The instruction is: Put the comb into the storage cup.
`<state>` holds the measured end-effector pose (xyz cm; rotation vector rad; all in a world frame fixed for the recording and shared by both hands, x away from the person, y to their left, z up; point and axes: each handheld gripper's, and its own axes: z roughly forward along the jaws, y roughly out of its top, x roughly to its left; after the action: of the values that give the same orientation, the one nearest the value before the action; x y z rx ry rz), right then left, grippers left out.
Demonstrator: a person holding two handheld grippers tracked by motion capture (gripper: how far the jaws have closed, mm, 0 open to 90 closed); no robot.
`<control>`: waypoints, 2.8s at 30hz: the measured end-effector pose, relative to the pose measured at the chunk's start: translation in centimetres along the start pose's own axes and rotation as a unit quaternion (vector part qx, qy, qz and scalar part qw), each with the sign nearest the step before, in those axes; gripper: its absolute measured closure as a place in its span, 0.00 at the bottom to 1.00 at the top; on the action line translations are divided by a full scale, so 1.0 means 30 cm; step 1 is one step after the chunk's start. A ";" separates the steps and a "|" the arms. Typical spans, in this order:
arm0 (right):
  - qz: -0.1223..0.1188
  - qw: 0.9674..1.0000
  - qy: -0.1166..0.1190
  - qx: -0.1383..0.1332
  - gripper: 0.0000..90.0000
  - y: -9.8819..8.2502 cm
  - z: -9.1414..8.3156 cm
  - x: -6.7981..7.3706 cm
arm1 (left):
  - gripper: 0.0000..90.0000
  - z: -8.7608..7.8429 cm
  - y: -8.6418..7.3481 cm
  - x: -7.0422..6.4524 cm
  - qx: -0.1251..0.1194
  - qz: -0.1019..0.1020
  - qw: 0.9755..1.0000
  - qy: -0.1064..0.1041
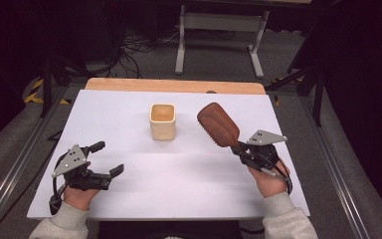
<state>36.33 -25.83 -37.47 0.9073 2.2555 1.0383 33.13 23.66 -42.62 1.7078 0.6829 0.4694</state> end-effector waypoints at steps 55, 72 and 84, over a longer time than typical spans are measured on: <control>-0.095 0.972 0.147 -0.159 0.81 0.129 0.170 0.286 | 0.00 0.156 0.191 -0.074 0.009 -0.014 0.994 -0.104; -0.101 0.970 0.152 -0.162 0.81 0.127 0.186 0.311 | 0.00 0.271 0.238 -0.129 0.023 -0.032 0.992 -0.116; -0.110 0.969 0.151 -0.162 0.81 0.123 0.194 0.321 | 0.10 0.301 0.249 -0.151 0.015 -0.024 0.994 -0.107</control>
<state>35.18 -14.22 -39.45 0.3718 2.2625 1.4616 36.93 12.90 -37.35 1.7360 0.5750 0.2386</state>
